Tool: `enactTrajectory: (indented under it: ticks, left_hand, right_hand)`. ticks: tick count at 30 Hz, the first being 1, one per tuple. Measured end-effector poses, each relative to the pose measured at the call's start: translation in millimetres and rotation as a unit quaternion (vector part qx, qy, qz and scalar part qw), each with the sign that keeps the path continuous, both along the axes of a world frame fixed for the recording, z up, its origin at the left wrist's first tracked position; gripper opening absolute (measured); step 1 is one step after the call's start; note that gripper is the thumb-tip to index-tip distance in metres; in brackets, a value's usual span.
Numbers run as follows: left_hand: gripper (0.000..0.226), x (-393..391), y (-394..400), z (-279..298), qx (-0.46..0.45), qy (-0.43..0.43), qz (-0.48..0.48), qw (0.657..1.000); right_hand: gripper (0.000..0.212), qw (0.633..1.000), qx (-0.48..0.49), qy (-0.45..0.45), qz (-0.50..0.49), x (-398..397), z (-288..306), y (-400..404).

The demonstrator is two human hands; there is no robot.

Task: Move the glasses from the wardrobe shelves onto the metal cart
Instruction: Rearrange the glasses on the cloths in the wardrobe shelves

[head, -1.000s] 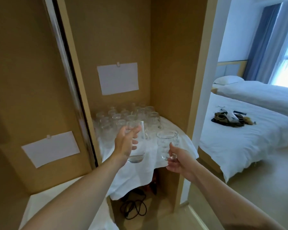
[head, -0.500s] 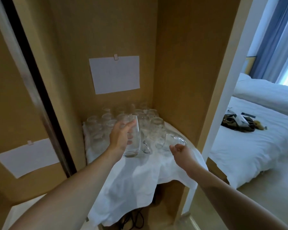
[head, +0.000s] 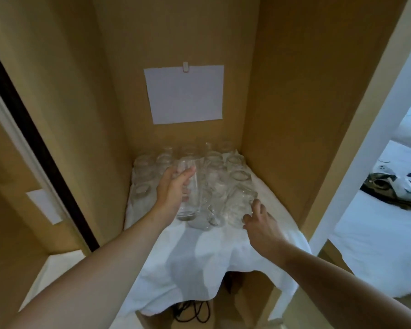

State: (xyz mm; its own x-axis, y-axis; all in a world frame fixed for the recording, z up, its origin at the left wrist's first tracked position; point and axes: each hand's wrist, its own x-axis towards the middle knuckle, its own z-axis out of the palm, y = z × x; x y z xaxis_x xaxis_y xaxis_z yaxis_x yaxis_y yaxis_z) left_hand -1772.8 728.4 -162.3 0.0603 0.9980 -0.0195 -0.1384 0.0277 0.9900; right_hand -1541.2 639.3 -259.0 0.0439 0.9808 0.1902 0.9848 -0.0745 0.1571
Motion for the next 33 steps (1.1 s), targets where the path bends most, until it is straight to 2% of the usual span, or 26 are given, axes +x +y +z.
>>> enactTrajectory:
  ticks: [4,7,9,12,13,14,17,20,21,24,26,28,33]
  left_hand:
    - [0.057,4,-8,-2,0.0,0.006,0.039,0.999]
    - [0.036,5,-17,-3,-0.001,0.004,0.073,0.997]
    - [0.035,5,-25,-3,-0.009,-0.006,0.09,0.996]
    - [0.073,1,-35,-3,-0.037,-0.03,0.119,0.992]
    - [0.077,0,-38,-4,-0.042,-0.036,0.132,0.99]
    - [0.074,-2,-40,-3,-0.042,-0.039,0.145,0.988]
    - [0.045,-3,-50,0,-0.042,-0.033,0.156,0.986]
    - [0.034,-3,-56,-1,-0.035,-0.025,0.157,0.987]
    - [0.037,-2,-58,-1,-0.032,-0.02,0.157,0.987]
    - [0.071,1,-59,-2,-0.029,0.007,0.154,0.988]
    - [0.081,4,-59,-4,-0.02,0.03,0.158,0.987]
    - [0.08,8,-58,-5,-0.013,0.054,0.153,0.987]
    - [0.061,26,-53,-1,-0.003,0.076,0.126,0.989]
  right_hand:
    - [0.016,0.996,-0.048,-0.062,0.03,-4,13,6]
    - [0.028,0.99,-0.048,-0.119,0.065,-6,16,12]
    - [0.032,0.985,-0.057,-0.145,0.076,-8,17,17]
    - [0.034,0.981,-0.08,-0.161,0.078,-10,15,20]
    - [0.032,0.98,-0.083,-0.162,0.082,-10,16,21]
    - [0.031,0.98,-0.082,-0.159,0.086,-9,16,23]
    - [0.028,0.981,-0.077,-0.148,0.098,-8,19,29]
    - [0.028,0.982,-0.073,-0.145,0.1,-10,20,33]
    - [0.028,0.982,-0.071,-0.143,0.101,-10,20,34]
    - [0.027,0.984,-0.066,-0.122,0.108,-6,19,35]
    - [0.028,0.985,-0.059,-0.101,0.125,0,19,34]
    - [0.031,0.986,-0.051,-0.075,0.137,7,19,32]
    - [0.04,0.984,0.022,0.029,0.172,20,20,27]
